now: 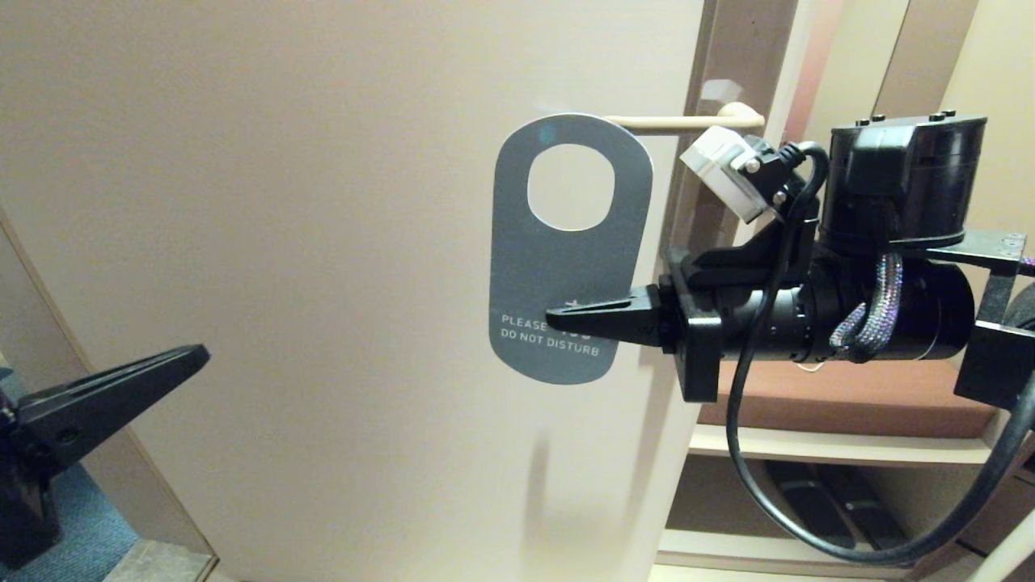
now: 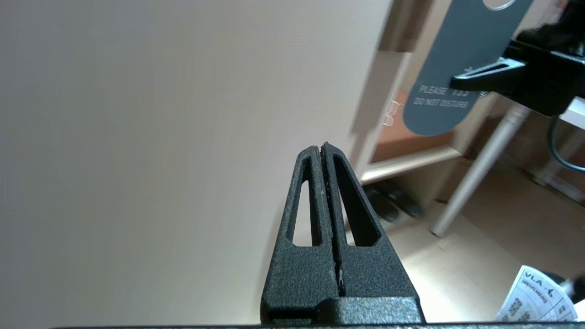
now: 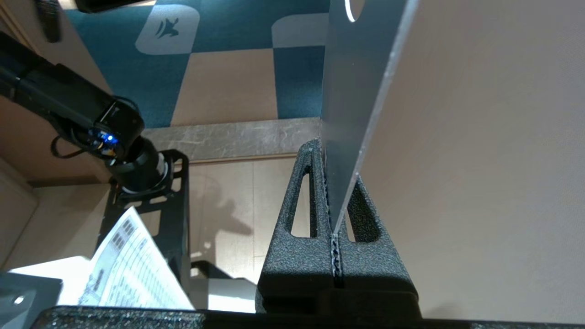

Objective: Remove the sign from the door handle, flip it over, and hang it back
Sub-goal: Hand it to the other hand

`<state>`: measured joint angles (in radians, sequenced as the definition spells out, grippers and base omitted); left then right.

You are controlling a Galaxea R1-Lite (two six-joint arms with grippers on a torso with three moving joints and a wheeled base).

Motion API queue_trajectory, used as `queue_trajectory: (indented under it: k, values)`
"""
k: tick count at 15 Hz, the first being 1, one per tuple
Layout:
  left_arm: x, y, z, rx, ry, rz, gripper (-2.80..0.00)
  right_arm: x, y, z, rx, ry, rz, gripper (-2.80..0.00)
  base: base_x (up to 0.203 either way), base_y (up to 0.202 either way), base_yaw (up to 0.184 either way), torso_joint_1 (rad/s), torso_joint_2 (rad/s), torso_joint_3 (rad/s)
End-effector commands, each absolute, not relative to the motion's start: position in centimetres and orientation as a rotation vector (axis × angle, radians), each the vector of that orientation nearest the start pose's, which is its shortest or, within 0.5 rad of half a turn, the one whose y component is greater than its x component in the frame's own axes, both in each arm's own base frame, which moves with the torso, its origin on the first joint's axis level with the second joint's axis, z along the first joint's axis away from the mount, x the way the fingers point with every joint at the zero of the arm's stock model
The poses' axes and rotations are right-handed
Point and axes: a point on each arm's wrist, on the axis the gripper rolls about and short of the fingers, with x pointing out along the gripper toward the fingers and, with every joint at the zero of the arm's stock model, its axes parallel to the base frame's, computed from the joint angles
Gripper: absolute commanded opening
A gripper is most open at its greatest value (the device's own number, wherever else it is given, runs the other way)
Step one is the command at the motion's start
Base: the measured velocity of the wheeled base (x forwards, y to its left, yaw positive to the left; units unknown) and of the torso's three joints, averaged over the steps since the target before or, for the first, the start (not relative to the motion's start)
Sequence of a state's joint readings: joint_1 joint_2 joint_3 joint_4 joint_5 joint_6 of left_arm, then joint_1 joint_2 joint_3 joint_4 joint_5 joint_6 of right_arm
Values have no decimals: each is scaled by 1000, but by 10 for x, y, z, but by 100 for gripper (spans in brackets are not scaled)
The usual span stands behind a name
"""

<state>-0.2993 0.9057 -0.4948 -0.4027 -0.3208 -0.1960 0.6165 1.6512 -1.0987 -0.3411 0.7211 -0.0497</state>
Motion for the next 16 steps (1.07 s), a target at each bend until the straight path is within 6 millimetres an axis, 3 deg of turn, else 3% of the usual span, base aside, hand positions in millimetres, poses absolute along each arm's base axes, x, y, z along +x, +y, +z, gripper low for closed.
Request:
queue_trajectory:
  k: [1, 6, 7, 11, 16]
  values:
    - [133, -41, 227, -196, 150, -664, -280, 247, 193, 252, -31, 188, 1342, -280, 0, 0, 0, 0, 0, 0]
    - [148, -42, 221, -203, 187, -742, -280, 247, 193, 253, -31, 183, 1343, -280, 0, 0, 0, 0, 0, 0]
    - [150, -43, 219, -204, 196, -746, 0, 247, 193, 254, -32, 180, 1343, -280, 0, 0, 0, 0, 0, 0]
    - [153, -45, 217, -211, 213, -833, 0, 250, 196, 257, -33, 169, 1343, -280, 0, 0, 0, 0, 0, 0]
    - [181, -54, 209, -211, 209, -984, 0, 251, 197, 256, -33, 172, 1345, -280, 0, 0, 0, 0, 0, 0]
